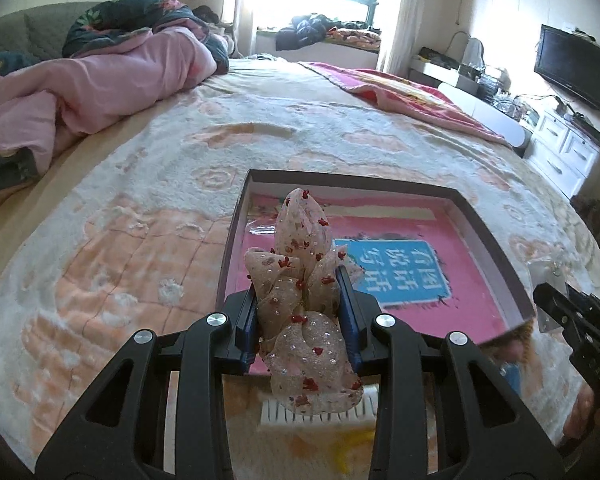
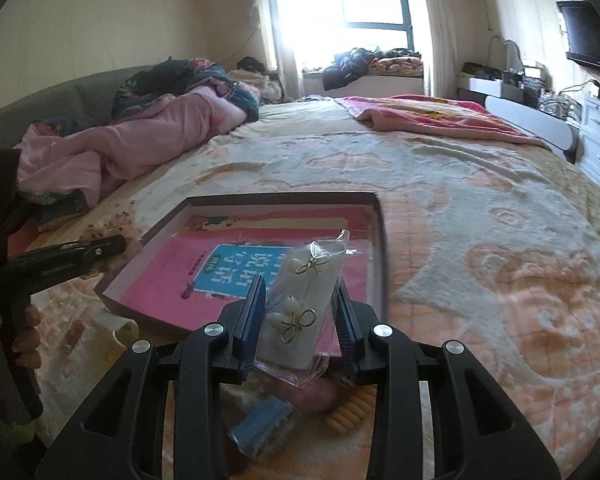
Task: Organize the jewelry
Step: 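Carry the scrunchie with the left tool into the tray while the right tool carries the earring bag there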
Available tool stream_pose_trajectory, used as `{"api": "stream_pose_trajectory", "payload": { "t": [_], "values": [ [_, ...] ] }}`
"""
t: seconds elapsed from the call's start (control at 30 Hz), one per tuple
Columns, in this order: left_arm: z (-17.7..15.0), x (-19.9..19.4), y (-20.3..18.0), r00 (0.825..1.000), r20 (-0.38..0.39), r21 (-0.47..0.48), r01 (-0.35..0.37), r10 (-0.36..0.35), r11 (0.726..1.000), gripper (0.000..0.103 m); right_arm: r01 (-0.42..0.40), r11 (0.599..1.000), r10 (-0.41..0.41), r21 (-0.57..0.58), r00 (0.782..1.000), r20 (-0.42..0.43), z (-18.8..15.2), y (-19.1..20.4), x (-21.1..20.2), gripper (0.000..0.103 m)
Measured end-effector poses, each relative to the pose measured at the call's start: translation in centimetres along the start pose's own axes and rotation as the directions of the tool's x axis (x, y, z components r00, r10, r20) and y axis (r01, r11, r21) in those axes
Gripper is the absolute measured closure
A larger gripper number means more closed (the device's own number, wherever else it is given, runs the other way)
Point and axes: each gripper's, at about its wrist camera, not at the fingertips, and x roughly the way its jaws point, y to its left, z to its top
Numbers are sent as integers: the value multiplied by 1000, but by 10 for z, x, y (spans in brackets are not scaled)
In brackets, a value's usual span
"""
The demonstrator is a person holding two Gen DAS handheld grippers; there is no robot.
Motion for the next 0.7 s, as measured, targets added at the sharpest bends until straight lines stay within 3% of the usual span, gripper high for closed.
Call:
{"api": "stream_pose_trajectory", "payload": {
  "t": [0.4,0.7],
  "values": [
    [-2,38,0,998,-58,28,-11,12,1000,77,17,1000,-18,-15,998,-68,16,2,50,71],
    [-7,50,1,996,-87,42,-10,14,999,73,41,999,-42,-8,991,-125,11,-8,73,71]
  ]
}}
